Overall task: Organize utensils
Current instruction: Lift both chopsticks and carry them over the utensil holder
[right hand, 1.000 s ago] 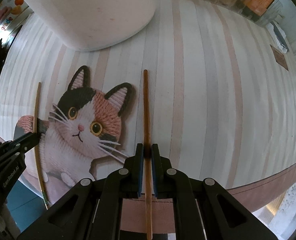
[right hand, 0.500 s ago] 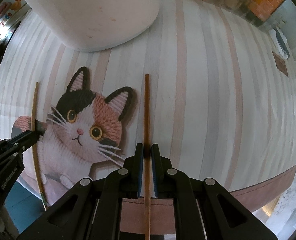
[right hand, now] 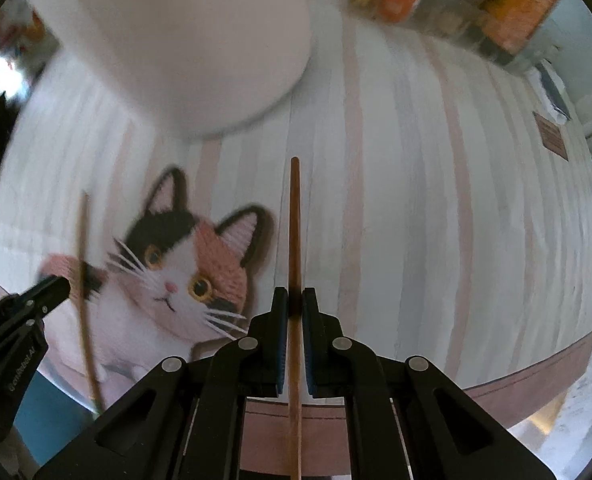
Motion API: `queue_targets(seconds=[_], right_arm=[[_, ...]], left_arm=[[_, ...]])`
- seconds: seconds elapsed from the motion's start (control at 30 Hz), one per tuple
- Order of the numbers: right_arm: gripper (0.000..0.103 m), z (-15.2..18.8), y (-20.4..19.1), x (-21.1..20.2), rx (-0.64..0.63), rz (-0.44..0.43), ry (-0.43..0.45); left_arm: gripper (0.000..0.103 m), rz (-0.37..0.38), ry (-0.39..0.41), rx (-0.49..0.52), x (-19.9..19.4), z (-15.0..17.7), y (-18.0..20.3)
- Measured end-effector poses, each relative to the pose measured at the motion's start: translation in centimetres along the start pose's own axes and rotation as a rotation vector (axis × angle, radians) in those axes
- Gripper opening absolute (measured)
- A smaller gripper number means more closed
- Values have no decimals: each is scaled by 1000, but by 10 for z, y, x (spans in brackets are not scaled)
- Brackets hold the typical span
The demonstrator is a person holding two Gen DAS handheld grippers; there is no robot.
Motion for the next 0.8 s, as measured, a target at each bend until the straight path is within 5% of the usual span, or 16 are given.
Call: queue_targets(seconds=[0.2, 0.43, 0.6, 0.7, 0.8], right_arm=[[7, -23, 11, -49, 80, -67, 120], [7, -34, 23, -81, 106, -81, 220], [7, -33, 26, -84, 108, -86, 195], [7, -27, 26, -70, 103, -84, 143], [7, -17, 28, -47, 106, -79, 69]], left_arm=[[1, 13, 137, -30, -53, -24, -11], [0, 21, 186, -22, -71, -42, -13], [8, 182, 30, -6, -30, -29, 0], [22, 186, -86, -6, 13, -10, 3], [22, 180, -156, -2, 40, 4, 5]])
Point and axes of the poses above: each gripper's, at about its wrist camera, not at the fingertips, and x roughly the way its jaws point, y to its right, z to its underside, the point moved 7 cm from there along x, roughly the way its jaws point, and after that the axes turned 8 degrees about x, right-handed, at the moved point
